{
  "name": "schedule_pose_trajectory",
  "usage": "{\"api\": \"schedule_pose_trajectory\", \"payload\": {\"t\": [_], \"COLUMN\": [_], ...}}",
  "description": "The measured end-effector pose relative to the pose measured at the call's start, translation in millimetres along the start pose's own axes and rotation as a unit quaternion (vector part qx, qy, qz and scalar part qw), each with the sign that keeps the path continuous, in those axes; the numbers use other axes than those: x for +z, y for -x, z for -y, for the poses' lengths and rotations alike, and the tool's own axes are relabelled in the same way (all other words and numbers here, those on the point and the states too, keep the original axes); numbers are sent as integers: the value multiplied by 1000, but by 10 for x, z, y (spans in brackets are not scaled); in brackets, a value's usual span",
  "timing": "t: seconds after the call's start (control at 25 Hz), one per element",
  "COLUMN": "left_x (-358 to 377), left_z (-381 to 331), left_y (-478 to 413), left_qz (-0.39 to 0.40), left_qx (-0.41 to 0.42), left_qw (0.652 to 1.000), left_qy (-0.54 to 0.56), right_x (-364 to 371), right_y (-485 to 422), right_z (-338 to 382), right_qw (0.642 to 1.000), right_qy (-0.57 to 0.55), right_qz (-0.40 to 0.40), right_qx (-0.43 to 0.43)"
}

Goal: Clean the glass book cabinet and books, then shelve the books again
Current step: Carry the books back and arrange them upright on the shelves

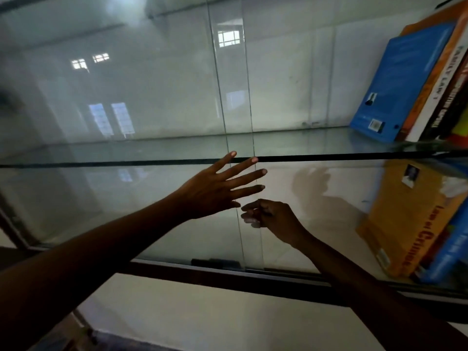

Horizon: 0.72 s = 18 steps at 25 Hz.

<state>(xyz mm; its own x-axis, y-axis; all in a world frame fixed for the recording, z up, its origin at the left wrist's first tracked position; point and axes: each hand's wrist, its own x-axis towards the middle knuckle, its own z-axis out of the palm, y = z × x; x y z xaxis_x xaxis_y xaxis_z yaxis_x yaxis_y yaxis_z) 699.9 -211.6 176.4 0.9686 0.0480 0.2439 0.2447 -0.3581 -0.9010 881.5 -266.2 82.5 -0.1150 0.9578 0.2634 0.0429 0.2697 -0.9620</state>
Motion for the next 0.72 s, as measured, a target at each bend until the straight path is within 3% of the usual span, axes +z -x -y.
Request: {"api": "schedule_pose_trajectory", "payload": {"t": [0.16, 0.36, 0.72], "left_x": [-73, -195, -287], "left_z": [9, 43, -54], "left_y": [-134, -466, -760], "left_qz": [7, -9, -16], "left_qx": [23, -9, 15], "left_qw": [1000, 993, 991], "left_qy": [-3, 114, 131], "right_x": [-13, -21, -333], "right_y": [-29, -84, 149], "right_z": [-38, -131, -37], "right_qw": [1000, 996, 999], "right_qy": [-20, -86, -50], "right_qz": [10, 27, 12], "right_qx": [-10, 18, 1]}}
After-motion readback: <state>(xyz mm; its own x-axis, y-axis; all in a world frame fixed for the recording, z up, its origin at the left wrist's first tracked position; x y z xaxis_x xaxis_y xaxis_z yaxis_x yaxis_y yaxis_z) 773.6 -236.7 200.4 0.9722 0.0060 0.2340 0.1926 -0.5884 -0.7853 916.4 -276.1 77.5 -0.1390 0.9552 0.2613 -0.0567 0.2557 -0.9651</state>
